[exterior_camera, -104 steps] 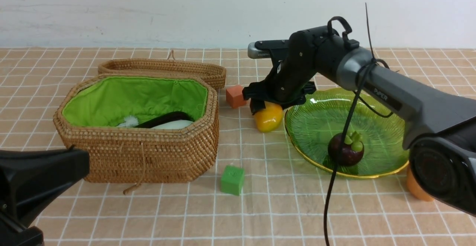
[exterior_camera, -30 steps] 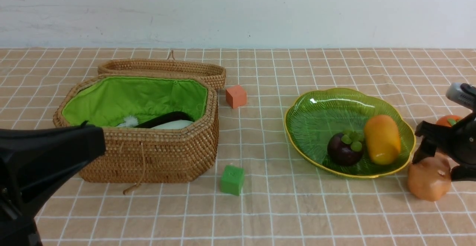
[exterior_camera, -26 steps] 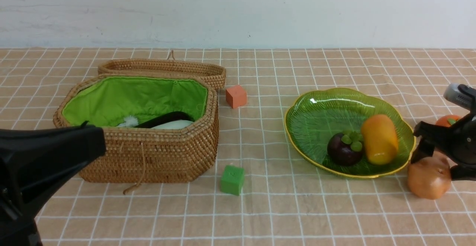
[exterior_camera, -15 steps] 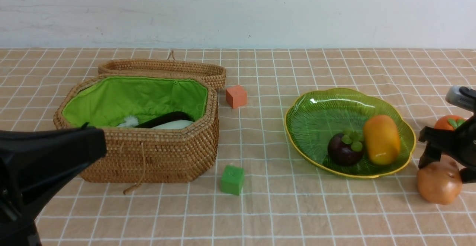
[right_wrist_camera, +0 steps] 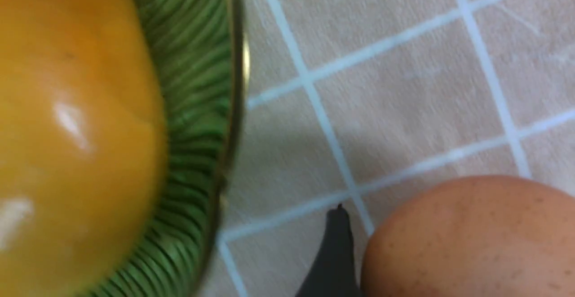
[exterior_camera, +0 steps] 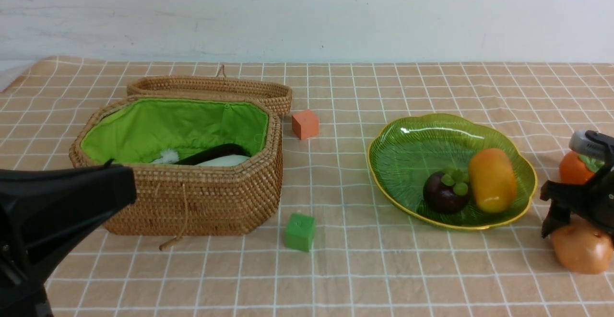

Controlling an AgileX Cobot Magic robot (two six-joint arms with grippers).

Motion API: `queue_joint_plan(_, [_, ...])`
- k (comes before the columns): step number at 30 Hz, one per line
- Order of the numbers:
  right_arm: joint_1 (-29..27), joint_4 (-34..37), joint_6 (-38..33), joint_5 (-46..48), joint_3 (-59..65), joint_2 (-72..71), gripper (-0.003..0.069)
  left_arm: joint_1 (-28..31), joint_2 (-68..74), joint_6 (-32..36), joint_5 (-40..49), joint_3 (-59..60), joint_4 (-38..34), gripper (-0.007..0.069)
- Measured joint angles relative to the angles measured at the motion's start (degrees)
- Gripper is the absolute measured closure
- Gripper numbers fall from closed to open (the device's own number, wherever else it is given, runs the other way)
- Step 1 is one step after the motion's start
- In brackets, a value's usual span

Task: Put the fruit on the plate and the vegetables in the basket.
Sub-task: Use the right arm to grab a potato and put it into the left basket

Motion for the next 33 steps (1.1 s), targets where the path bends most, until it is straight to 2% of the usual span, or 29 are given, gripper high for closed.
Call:
queue_joint_plan(1, [-0.12,-0.63,-0.07,4.72,-0.38,-1.18,0.0089,0.00,0.00,0.00,0.54,0.00,0.00,0.0637])
queue_joint_plan(4, [0.01,-0.11,-0.34,11.10,-2.57,-5.72,0.0089,0.00,0.00,0.00,1.87,0.00,0.31,0.0637])
queue_joint_plan(7, [2.78,3.13,-3.00,14.33,-7.06,-12.15,0.0089,0.00,0.00,-0.07,3.56,0.00,2.44,0.0637])
queue_joint_plan(9, [8.30,7.94,-7.01,14.71,-12.14,-14.99,0.0089,0.00,0.00,-1.58,6.69,-0.21,5.13,0.0637])
queue_joint_plan(11, [17.99,14.09,-14.32,12.16,-19.09,-14.55,0.0089,0.00,0.00,-6.27,12.48,-0.76,10.40,0.0637])
queue_joint_plan(13, [21.32,16.55,-16.99,10.59,-22.20,-13.67,0.0089,0.00,0.00,-8.36,14.24,-0.90,13.13,0.0637])
queue_joint_plan(18, [39.89,24.28,-34.13,-2.03,-38.70,-1.67,0.0089,0.00,0.00,-20.03,19.90,-1.23,23.03,0.0637])
queue_joint_plan(23, [48.81,25.33,-45.50,-11.16,-52.00,13.68,0.0090,0.00,0.00,-21.99,19.80,-1.23,24.44,0.0637])
queue_joint_plan(27, [50.45,25.13,-46.50,-12.96,-58.00,21.62,0.0089,0.00,0.00,-22.04,19.80,-1.23,24.50,0.0637])
queue_joint_plan(30, [50.39,23.67,-43.16,-11.45,-59.65,24.21,0.0011,0.00,0.00,-22.04,19.80,-1.23,24.50,0.0637])
queue_joint_plan(31, [50.39,23.46,-42.88,-11.45,-59.65,24.21,0.0011,0.00,0.00,-22.04,19.80,-1.29,24.50,0.0637])
queue_joint_plan(33, [49.94,18.95,-37.89,-7.13,-59.97,22.85,-0.0020,0.00,0.00,-22.04,19.49,-1.29,24.50,0.0637])
